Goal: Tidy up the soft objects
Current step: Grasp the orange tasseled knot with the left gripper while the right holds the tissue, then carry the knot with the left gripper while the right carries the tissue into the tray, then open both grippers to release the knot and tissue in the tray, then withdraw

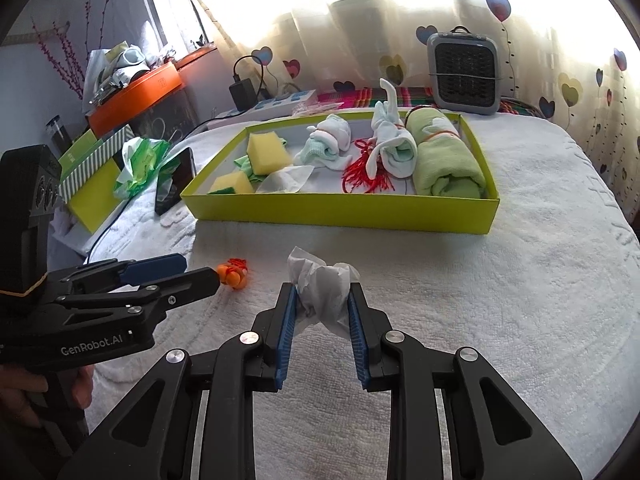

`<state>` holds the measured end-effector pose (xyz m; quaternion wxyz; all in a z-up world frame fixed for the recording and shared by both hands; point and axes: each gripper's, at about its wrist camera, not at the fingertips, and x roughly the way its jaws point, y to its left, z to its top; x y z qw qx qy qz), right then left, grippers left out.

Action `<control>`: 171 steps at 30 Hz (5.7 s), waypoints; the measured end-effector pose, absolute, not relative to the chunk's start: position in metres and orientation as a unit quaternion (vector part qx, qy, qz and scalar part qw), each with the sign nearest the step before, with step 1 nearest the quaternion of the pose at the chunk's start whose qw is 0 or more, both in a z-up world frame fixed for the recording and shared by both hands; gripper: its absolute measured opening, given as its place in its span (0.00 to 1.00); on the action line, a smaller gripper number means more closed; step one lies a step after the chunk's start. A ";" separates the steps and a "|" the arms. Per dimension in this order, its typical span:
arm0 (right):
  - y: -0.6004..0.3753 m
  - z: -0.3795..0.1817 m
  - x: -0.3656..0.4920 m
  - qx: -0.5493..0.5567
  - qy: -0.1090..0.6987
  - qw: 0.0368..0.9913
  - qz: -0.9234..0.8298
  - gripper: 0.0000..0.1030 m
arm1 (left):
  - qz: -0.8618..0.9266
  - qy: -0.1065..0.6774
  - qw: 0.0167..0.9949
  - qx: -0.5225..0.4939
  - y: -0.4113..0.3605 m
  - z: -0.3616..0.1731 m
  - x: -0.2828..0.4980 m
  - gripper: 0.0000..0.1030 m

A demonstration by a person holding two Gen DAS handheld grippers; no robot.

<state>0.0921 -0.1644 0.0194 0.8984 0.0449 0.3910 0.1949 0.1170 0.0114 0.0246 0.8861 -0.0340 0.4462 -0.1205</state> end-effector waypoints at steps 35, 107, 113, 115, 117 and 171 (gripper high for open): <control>-0.171 0.018 0.089 0.057 0.384 0.898 0.209 0.26 | -0.095 0.443 0.891 -0.008 -0.004 0.013 0.124 0.33; -0.162 0.053 0.112 0.038 0.349 0.915 0.197 0.26 | -0.127 0.396 0.909 -0.028 0.013 0.059 0.139 0.22; -0.159 0.059 0.127 0.034 0.345 0.917 0.196 0.26 | -0.128 0.392 0.911 -0.024 0.013 0.065 0.152 0.22; -0.158 0.060 0.132 0.031 0.344 0.918 0.196 0.26 | -0.128 0.391 0.911 -0.022 0.012 0.066 0.157 0.22; -0.157 0.061 0.137 0.030 0.344 0.918 0.195 0.26 | -0.130 0.391 0.911 -0.023 0.012 0.067 0.162 0.22; -0.142 0.026 0.215 0.009 0.385 0.906 0.173 0.34 | -0.118 0.425 0.897 -0.005 -0.007 0.036 0.212 0.27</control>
